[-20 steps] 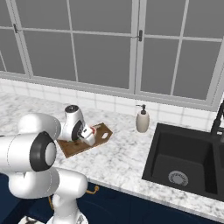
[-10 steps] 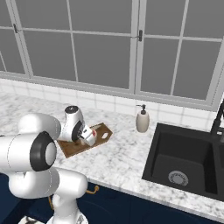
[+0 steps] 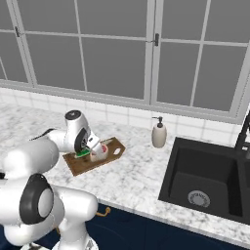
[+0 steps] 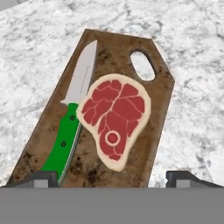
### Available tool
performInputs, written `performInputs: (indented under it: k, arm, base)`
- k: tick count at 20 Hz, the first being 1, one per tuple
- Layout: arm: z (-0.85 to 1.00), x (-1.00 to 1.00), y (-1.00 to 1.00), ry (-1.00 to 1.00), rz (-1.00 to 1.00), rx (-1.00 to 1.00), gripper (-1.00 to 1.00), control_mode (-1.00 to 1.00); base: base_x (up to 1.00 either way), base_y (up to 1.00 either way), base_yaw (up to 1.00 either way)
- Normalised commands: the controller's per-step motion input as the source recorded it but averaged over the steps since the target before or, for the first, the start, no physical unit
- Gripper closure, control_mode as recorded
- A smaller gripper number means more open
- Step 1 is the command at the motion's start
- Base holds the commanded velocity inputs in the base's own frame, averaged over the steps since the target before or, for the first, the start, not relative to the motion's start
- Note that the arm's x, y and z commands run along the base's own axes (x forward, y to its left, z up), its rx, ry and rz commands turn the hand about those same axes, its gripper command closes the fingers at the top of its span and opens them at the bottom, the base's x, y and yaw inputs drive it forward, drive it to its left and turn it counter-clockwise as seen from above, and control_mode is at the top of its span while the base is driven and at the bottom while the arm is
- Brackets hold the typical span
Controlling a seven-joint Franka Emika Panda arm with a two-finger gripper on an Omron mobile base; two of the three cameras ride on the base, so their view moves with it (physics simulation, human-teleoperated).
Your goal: Pick up the knife from the drawer and place it on the cutting board. Then place the meat from the plate to the cutting board.
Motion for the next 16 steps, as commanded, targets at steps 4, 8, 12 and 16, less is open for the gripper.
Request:
performInputs:
  k: [4,8,12,16]
  arm:
    - [0.88,-0.68,0.59,-0.01,0.06,-0.16,-1.00,-1.00]
    - [0.40,-0.79,0.85,0.00,0.15,-0.21,-1.00,-1.00]
    - [0.32,-0.77,1.00,0.04,0.21,-0.35,-1.00,-1.00]
    - [0.02,-0.38,1.00,0.12,0.29,-0.59,-1.00,-1.00]
  base:
    - [0.00,0.00,0.00]
    - [0.00,0.00,0.00]
    - [0.00,0.00,0.00]
    - [0.00,0.00,0.00]
